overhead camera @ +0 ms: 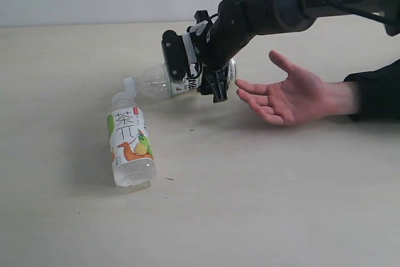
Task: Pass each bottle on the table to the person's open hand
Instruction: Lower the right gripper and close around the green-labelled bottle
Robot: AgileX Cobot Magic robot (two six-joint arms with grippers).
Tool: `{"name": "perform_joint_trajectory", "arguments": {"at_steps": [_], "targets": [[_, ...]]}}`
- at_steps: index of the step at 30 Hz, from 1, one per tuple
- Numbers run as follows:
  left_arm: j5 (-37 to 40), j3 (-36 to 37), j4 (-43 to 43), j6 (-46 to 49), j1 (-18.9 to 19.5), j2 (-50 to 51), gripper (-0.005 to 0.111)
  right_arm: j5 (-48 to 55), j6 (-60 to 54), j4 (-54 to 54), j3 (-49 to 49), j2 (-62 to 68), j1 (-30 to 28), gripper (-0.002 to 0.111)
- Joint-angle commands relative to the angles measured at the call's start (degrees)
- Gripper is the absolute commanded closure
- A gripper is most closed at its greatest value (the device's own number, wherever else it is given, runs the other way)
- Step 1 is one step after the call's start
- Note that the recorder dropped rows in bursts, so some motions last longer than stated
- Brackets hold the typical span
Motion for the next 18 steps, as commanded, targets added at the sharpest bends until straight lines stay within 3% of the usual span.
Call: {"name": "perform_joint_trajectory", "arguments": {"at_steps": [1, 7, 18], "targets": [[0.0, 0.0, 0.1, 0.0, 0.0, -0.3, 0.107, -0.7, -0.9, -0.1, -0.2, 1.2, 0.1, 0.028], [0.0, 0.0, 0.1, 0.0, 0.0, -0.3, 0.107, -0.7, -1.3, -0.1, -0.2, 1.2, 0.1, 0.037], [0.0, 0.0, 0.1, 0.0, 0.0, -0.3, 0.107, -0.2, -1.2, -0.1, -0.2, 1.1, 0.1, 0.108]]}}
